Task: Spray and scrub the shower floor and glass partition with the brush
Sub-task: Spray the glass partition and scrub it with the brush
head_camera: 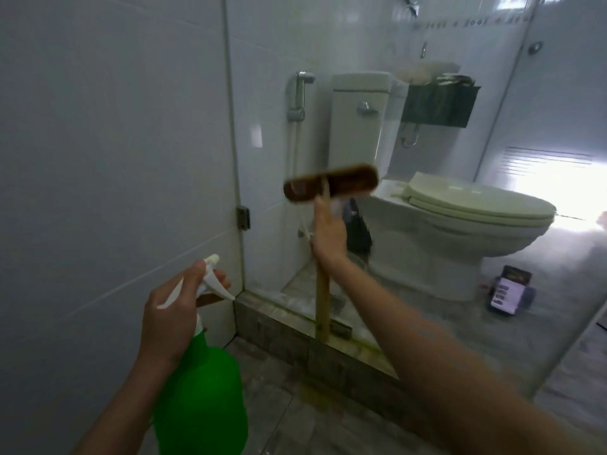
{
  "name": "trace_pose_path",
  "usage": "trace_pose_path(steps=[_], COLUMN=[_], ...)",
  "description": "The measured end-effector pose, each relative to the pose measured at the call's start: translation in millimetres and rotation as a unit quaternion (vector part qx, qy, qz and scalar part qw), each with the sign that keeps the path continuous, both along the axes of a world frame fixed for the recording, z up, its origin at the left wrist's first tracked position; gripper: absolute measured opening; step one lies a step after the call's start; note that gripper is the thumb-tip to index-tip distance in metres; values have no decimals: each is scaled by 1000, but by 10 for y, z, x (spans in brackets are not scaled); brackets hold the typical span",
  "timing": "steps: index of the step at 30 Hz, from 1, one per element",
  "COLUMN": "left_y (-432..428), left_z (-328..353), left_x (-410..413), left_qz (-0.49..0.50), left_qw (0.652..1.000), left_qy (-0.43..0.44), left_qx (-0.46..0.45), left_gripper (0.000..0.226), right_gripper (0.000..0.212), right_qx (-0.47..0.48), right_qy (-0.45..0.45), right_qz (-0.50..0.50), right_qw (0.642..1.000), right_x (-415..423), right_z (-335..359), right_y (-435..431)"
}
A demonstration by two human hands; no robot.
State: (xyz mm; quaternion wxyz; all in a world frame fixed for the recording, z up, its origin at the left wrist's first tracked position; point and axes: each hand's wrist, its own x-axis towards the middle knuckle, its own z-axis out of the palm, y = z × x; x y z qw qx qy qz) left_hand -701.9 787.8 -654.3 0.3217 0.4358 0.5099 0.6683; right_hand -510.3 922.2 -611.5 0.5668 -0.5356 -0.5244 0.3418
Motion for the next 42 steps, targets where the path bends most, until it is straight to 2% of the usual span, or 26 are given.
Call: trace_pose_path(steps=[2,4,6,8,10,12,14,16,17,20,23,26,28,29,31,34,37,42], left_y=[42,81,103,113,129,154,201,267,301,331,240,67,-91,-179,-372,-613,-925,-1374], left_z=[32,56,69,56,-31,-170,-325,-472,-558,-641,-497,-127,71,181,359,629,1173,2049], left_x=[15,27,24,16,-12,-54,-93,-117,-118,-59,-37,23,81,126,225,367,463,531], left_qz=[3,11,16,19,33,48,47,41,44,68,83,107,113,118,114,119,138,196], left_qw=[1000,1000,999,999,998,997,995,994,994,990,988,984,979,975,968,960,949,934], left_qy=[13,27,38,40,43,63,84,94,99,114,104,93,93,91,77,38,35,9], left_qx=[-1,-2,4,17,14,0,-9,-24,-33,-47,-73,-110,-142,-167,-209,-249,-283,-298], left_gripper=[35,42,46,47,41,34,30,31,32,40,30,21,17,18,41,54,51,43], right_gripper=[49,51,53,60,73,75,66,40,38,55,56,53,37,32,42,55,43,37], right_qx=[41,61,48,-13,-60,-64,-38,-21,-17,-16,-98,-234,-270,-280,-290,-376,-462,-479], right_qy=[-6,-1,-18,-23,-64,-127,-153,-140,-129,-137,-176,-217,-243,-262,-288,-209,-76,100], right_qz=[10,20,14,-5,-29,-25,-17,11,33,55,56,34,30,39,59,42,87,101], right_qw=[999,998,999,1000,996,990,987,990,991,989,978,947,931,923,911,902,879,866], right_x=[-142,-212,-251,-171,-18,53,-36,-330,-497,-755,-443,176,460,537,606,546,462,321], right_z=[571,636,208,-557,-1305,-1703,-1652,-1309,-1149,-901,-1252,-1580,-1564,-1462,-1278,-900,-185,890], right_y=[173,302,302,127,-151,-269,-78,257,450,796,515,-140,-447,-530,-619,-708,-850,-1056])
